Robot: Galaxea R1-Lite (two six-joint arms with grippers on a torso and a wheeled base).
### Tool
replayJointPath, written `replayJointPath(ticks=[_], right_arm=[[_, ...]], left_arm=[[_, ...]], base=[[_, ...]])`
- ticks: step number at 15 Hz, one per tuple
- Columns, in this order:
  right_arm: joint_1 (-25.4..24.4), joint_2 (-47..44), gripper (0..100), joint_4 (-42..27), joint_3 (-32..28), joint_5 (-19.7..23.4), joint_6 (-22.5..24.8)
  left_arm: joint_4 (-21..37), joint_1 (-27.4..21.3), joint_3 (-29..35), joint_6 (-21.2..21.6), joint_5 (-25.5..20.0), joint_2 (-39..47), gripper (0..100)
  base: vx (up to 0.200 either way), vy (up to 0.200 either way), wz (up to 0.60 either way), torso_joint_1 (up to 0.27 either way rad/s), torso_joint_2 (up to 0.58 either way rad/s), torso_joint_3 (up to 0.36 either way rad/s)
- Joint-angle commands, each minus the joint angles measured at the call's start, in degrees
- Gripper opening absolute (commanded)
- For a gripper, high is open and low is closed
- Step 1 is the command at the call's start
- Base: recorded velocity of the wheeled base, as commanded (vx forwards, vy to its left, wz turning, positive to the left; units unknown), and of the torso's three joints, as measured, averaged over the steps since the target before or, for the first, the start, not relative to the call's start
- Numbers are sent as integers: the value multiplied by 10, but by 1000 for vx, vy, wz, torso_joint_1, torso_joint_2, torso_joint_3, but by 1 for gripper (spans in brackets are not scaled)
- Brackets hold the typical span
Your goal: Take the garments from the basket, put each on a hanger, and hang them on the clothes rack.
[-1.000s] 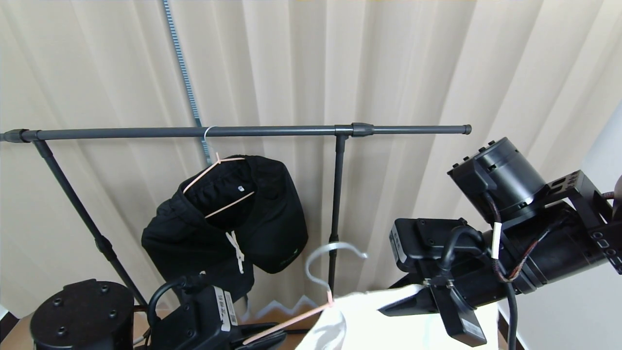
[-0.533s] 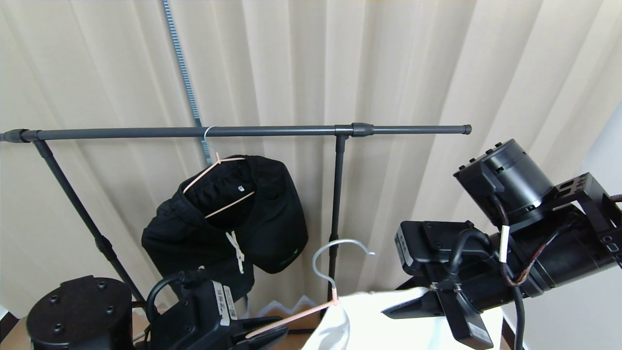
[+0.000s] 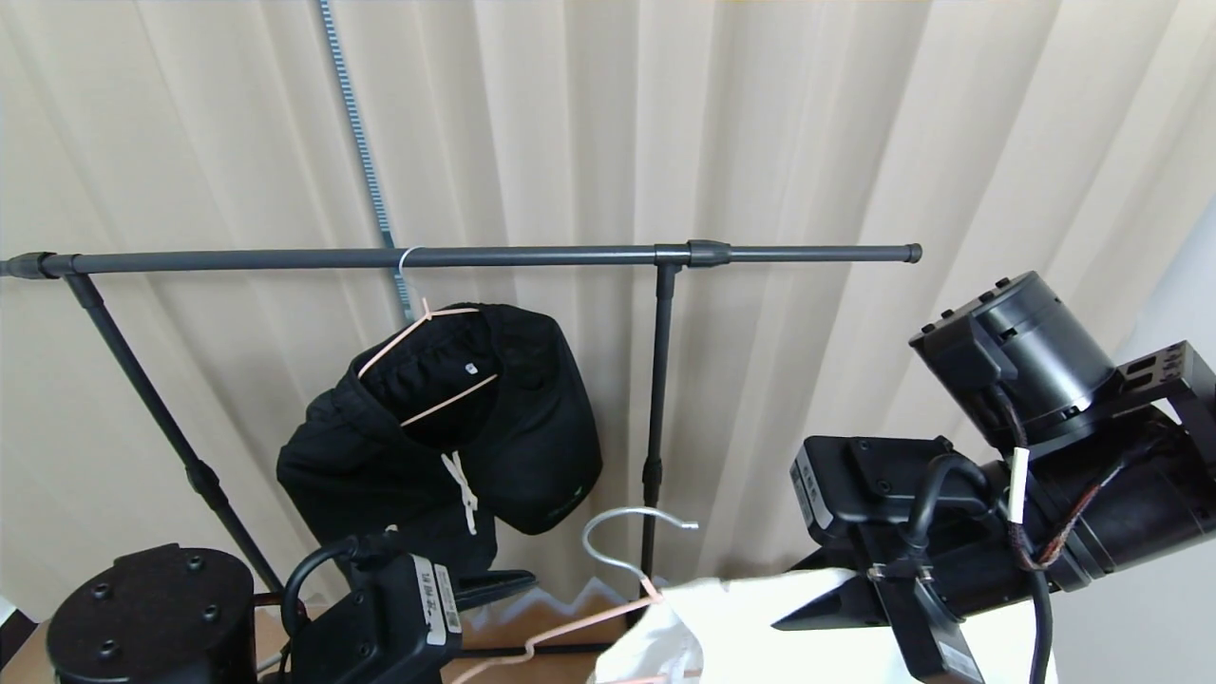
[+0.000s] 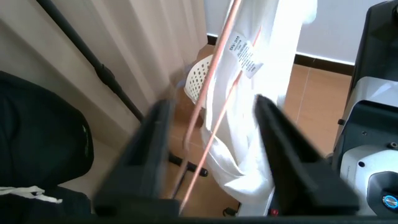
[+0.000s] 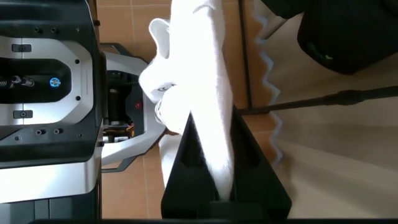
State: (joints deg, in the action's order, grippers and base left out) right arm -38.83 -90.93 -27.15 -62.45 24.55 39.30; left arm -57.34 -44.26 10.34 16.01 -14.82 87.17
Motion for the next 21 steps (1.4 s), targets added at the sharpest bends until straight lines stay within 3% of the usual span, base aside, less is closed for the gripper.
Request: replayJointPath(ticks=[1, 5, 8, 10, 15, 18, 21], right_arm=[[0, 11, 0, 2, 14, 1, 1], [0, 17, 0, 3, 13, -5, 0], [0, 33, 0, 27, 20, -24, -12], [0, 46, 0, 125, 60, -42, -41], [0, 70, 0, 264, 136, -61, -70], [0, 75, 0, 345, 174, -64, -129], [0, 75, 0, 357, 178, -88, -133]], left_arm=[[1, 0, -7, 0, 1, -13, 100], [2, 2, -30, -13, 3, -68, 100], [4, 12, -57, -77, 26, -91, 100], [7, 18, -51, -173, 90, -84, 100], [7, 26, -39, -266, 154, -27, 100], [7, 22, -17, -315, 188, 38, 100], [5, 8, 14, -341, 210, 94, 100]], base=[[0, 0, 0, 0, 0, 0], [0, 0, 0, 0, 0, 0], [0, 0, 0, 0, 0, 0], [0, 0, 0, 0, 0, 0], [0, 0, 0, 0, 0, 0], [0, 0, 0, 0, 0, 0], [0, 0, 0, 0, 0, 0]])
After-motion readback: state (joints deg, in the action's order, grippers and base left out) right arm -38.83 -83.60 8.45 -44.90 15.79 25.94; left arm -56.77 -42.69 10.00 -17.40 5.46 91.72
